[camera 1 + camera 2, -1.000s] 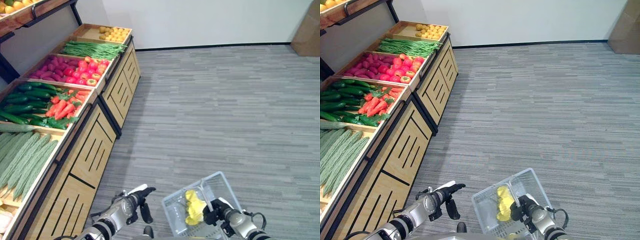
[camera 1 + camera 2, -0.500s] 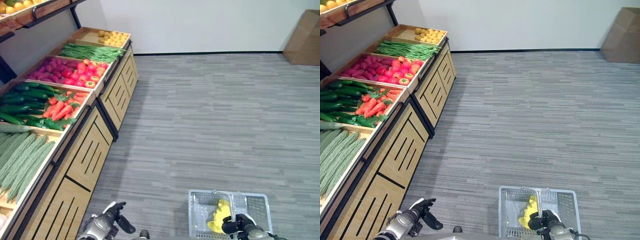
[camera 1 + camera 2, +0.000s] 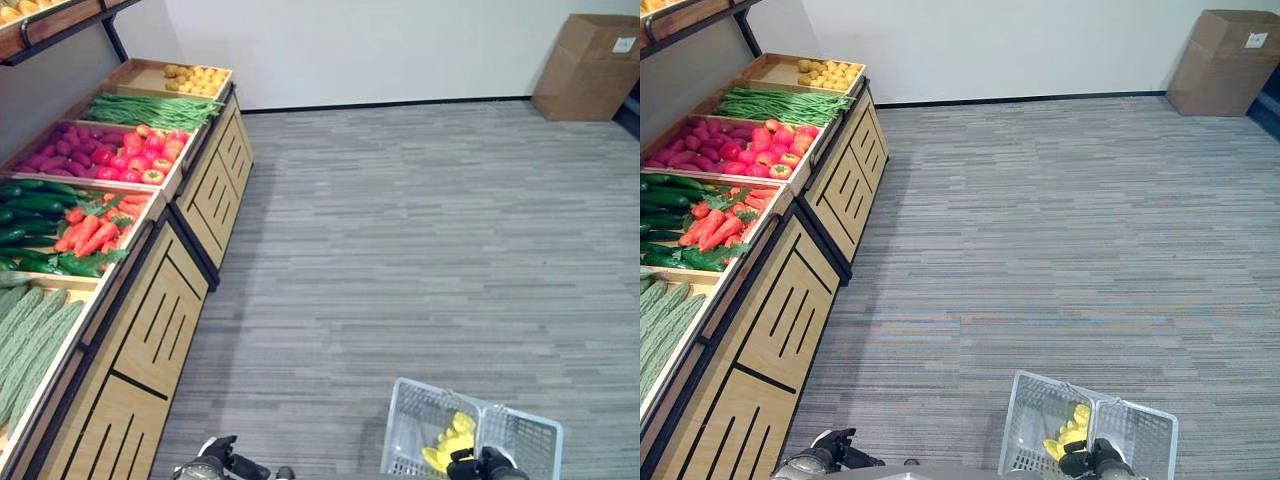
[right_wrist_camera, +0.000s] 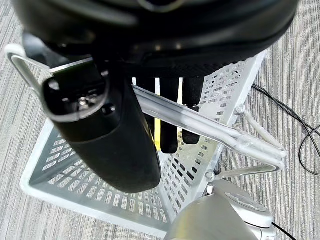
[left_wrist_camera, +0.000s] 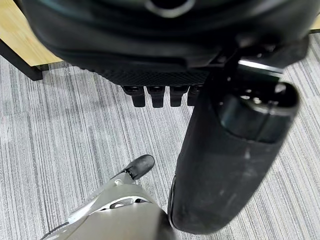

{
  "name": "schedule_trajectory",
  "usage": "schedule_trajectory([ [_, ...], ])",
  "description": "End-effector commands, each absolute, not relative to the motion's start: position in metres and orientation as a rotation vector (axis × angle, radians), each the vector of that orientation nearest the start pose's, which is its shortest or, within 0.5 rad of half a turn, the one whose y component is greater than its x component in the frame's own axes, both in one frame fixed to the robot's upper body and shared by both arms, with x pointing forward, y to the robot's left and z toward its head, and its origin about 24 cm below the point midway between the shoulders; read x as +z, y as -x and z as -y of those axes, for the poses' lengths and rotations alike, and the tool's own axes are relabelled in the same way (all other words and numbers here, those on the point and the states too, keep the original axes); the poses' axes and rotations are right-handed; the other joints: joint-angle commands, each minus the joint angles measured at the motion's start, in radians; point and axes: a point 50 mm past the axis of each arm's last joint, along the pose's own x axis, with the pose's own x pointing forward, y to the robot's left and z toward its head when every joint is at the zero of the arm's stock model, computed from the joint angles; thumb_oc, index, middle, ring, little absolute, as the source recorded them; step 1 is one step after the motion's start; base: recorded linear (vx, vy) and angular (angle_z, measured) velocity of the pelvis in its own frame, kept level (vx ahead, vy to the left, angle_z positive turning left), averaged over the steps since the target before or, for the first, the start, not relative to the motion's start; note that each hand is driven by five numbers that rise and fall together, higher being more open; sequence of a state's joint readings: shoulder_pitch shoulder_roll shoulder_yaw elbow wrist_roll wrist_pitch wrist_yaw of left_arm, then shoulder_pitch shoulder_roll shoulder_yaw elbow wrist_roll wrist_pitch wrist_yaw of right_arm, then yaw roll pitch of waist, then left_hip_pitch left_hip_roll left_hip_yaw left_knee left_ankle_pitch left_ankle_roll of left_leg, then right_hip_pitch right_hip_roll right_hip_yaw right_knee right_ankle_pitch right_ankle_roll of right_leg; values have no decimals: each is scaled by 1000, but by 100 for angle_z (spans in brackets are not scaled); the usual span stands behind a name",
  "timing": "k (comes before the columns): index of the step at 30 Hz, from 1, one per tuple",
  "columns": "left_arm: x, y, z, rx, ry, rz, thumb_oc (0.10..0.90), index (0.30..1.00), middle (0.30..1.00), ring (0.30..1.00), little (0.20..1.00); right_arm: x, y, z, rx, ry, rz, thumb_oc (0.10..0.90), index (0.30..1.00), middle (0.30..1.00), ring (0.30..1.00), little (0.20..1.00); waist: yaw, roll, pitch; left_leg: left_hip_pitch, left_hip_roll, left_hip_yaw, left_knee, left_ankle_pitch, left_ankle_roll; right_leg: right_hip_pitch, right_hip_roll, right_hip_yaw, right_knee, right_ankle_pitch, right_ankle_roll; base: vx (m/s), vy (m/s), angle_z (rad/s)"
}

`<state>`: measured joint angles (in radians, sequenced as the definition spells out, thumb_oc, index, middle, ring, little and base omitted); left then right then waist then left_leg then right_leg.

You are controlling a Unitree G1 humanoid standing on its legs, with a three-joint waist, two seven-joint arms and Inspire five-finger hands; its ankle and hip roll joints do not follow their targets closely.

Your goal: Get the vegetables into the basket

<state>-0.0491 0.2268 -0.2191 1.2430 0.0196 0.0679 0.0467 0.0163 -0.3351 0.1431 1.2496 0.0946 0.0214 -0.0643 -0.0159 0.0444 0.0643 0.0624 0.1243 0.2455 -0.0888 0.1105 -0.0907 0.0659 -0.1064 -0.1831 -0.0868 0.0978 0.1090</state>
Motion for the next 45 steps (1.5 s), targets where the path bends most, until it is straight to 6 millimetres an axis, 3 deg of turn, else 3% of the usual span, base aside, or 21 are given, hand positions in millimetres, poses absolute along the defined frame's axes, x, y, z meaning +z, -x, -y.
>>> schedule_trajectory([
  [1, -157, -106, -244, 34, -453, -1270, 900, 1000, 1000, 1000, 1000, -158, -69, 267, -145, 369, -1336, 400, 300, 300, 300, 300, 8, -63, 52, 12, -50, -44, 11, -86, 15, 2, -48, 25, 36, -73, 53, -14, 59, -2],
  [5, -154, -115, -245, 40, -465, -1242, 900, 1000, 1000, 1000, 1000, -157, -70, 269, -151, 399, -1348, 400, 300, 300, 300, 300, 14, -74, 58, 2, -58, -41, 15, -91, 24, -12, -56, 28, 50, -71, 60, -2, 39, -4],
  [10, -154, -116, -245, 50, -471, -1241, 900, 1000, 1000, 1000, 1000, -156, -58, 278, -291, 322, -1376, 400, 300, 300, 300, 300, 15, -80, 52, 12, -63, -46, 9, -97, 27, -6, -59, 23, 51, -74, 62, 24, 4, 0],
  [17, -155, -110, -249, 35, -507, -1269, 900, 1000, 1000, 1000, 1000, -147, -34, 309, -489, 289, -1428, 400, 300, 300, 300, 300, 10, -80, 34, 38, -60, -46, 2, -103, 20, 18, -56, 16, 35, -75, 62, 19, -3, 0],
  [31, -154, -115, -246, 27, -513, -1256, 900, 1000, 1000, 1000, 1000, -147, 0, 311, -549, 257, -1548, 400, 300, 300, 300, 300, 4, -74, 34, 33, -51, -53, 1, -95, 12, 19, -45, 7, 26, -72, 57, 0, -5, 0],
  [35, -153, -117, -249, 17, -526, -1252, 900, 1000, 1000, 1000, 1000, -133, 37, 333, -639, 284, -1665, 400, 300, 300, 300, 300, -3, -72, 32, 32, -52, -54, 1, -95, 10, 20, -45, 2, 26, -71, 59, 1, -5, 1],
  [37, -153, -117, -249, 17, -526, -1252, 900, 1000, 1000, 1000, 1000, -130, 43, 337, -657, 287, -1677, 400, 300, 300, 300, 300, -5, -72, 32, 32, -52, -55, 1, -96, 10, 20, -45, 2, 27, -71, 59, 2, -5, 2],
  [38, -152, -118, -250, 20, -525, -1252, 900, 1000, 1000, 1000, 1000, -122, 54, 349, -716, 287, -1698, 400, 300, 300, 300, 300, -8, -73, 32, 30, -52, -55, 1, -95, 9, 19, -46, -2, 27, -69, 60, 0, 0, 0],
  [42, -153, -118, -250, 15, -531, -1261, 900, 1000, 1000, 1000, 1000, -111, 63, 362, -803, 283, -1694, 400, 300, 300, 300, 300, -13, -77, 32, 30, -51, -52, 1, -96, 9, 18, -45, 0, 27, -68, 61, -1, -1, 1],
  [45, -153, -118, -248, 12, -531, -1260, 900, 1000, 1000, 1000, 1000, -113, 64, 359, -799, 274, -1693, 400, 300, 300, 300, 300, -13, -79, 32, 31, -49, -52, 1, -96, 9, 17, -46, 3, 26, -66, 61, 0, 0, 0],
])
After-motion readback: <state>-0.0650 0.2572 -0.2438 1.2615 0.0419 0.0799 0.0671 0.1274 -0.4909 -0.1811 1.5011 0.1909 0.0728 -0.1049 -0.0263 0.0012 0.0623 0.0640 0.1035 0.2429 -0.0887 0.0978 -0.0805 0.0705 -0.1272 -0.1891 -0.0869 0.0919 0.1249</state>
